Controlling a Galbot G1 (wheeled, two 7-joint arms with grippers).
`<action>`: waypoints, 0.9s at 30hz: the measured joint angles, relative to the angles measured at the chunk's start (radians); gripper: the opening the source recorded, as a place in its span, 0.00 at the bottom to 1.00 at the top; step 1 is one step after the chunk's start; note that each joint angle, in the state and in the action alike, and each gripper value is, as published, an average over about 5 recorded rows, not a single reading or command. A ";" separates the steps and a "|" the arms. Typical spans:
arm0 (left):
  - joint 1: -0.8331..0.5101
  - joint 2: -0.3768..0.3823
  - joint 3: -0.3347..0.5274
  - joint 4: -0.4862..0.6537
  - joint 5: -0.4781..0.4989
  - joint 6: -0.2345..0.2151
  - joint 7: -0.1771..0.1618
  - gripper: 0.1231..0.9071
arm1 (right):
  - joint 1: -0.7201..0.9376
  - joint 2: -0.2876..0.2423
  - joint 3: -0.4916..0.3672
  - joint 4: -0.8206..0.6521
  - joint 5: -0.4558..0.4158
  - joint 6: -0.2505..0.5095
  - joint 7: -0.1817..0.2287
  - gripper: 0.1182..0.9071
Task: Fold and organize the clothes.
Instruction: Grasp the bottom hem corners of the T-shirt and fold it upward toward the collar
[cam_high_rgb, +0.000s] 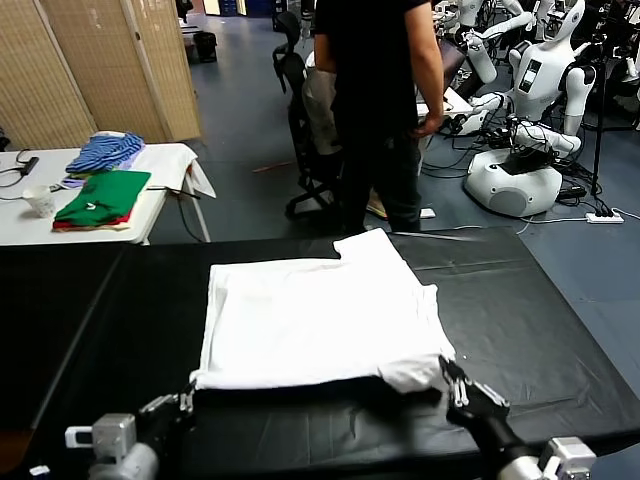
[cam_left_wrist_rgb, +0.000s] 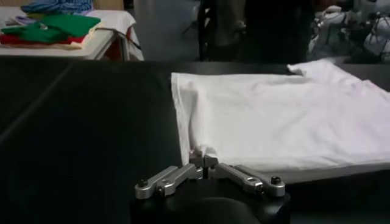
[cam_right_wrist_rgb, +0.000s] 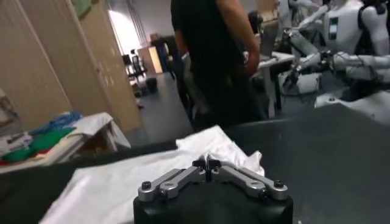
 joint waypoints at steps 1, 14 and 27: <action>-0.013 0.002 0.002 0.009 0.001 0.000 -0.002 0.03 | 0.011 -0.001 -0.003 -0.011 -0.002 0.000 0.000 0.03; -0.116 0.010 0.022 0.120 0.009 0.000 0.000 0.03 | 0.113 -0.030 -0.046 -0.130 -0.026 -0.009 -0.007 0.03; -0.145 0.007 0.041 0.158 0.016 0.000 0.004 0.03 | 0.199 -0.044 -0.076 -0.208 -0.025 0.004 -0.023 0.03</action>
